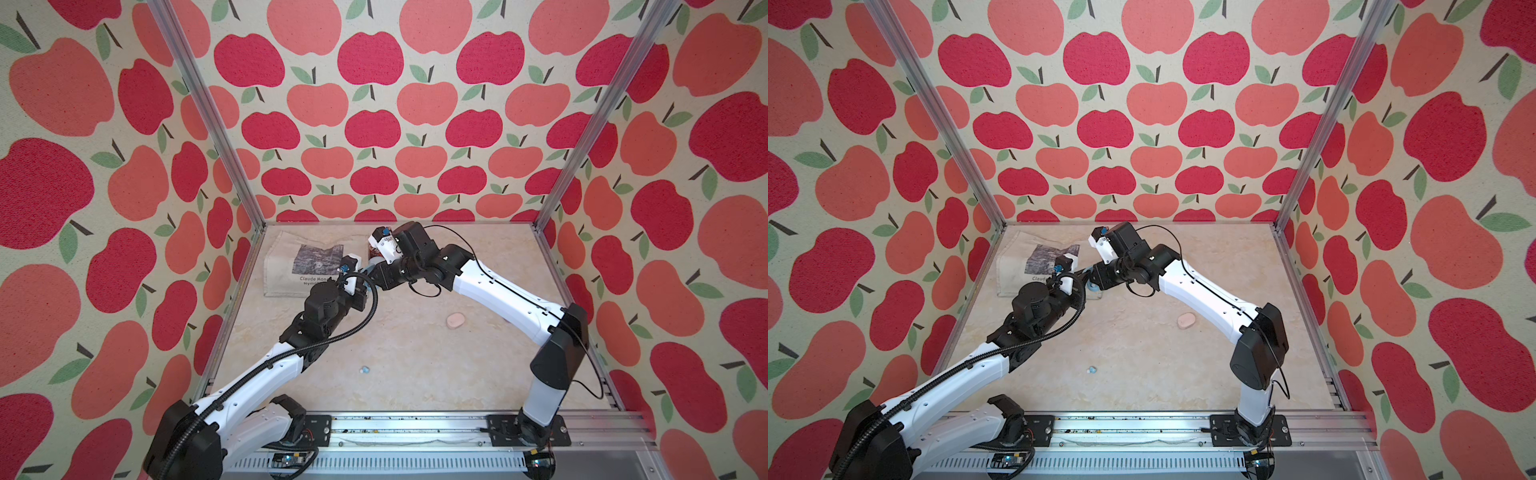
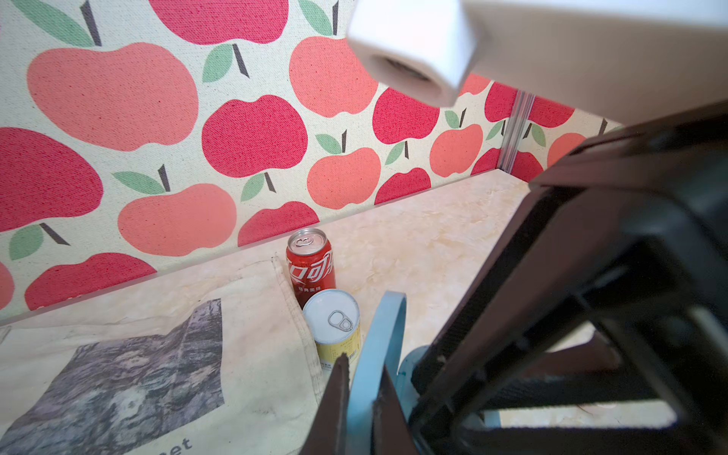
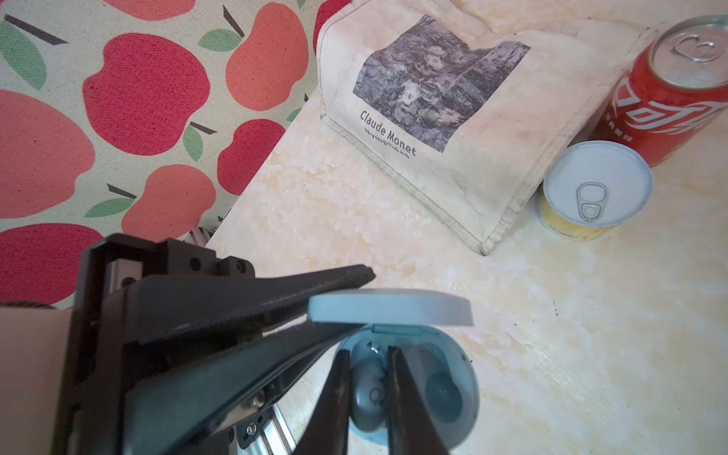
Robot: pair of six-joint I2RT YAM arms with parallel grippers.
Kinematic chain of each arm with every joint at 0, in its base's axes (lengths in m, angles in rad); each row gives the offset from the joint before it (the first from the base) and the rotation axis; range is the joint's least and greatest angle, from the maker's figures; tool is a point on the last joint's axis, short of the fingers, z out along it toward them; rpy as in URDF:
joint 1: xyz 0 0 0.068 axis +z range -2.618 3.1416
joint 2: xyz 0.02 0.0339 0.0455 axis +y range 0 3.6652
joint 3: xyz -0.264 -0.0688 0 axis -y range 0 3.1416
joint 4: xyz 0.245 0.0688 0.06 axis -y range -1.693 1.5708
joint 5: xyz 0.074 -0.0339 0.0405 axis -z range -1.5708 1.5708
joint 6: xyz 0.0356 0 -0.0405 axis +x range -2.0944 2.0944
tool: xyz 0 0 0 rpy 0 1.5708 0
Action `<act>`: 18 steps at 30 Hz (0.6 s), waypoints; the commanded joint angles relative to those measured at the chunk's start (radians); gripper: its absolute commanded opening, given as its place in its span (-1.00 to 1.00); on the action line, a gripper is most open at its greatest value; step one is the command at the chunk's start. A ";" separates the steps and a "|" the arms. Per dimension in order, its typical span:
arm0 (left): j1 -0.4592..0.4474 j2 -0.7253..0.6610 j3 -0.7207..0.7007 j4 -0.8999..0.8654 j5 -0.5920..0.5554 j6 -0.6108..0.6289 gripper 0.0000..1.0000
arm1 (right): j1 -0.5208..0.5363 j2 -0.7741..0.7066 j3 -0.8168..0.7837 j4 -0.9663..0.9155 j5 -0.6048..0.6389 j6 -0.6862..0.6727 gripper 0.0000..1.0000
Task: Insert wireless bluetooth earbuds into charging case
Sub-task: Insert the wireless bluetooth earbud into the charging case.
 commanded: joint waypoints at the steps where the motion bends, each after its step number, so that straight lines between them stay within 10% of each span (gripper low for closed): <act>1: -0.006 -0.019 0.026 0.034 -0.020 0.017 -1.00 | 0.010 0.013 -0.011 0.003 -0.004 0.010 -0.82; 18: -0.006 -0.019 0.018 0.038 -0.023 0.015 -1.00 | 0.013 -0.003 0.005 0.016 -0.009 0.011 -0.42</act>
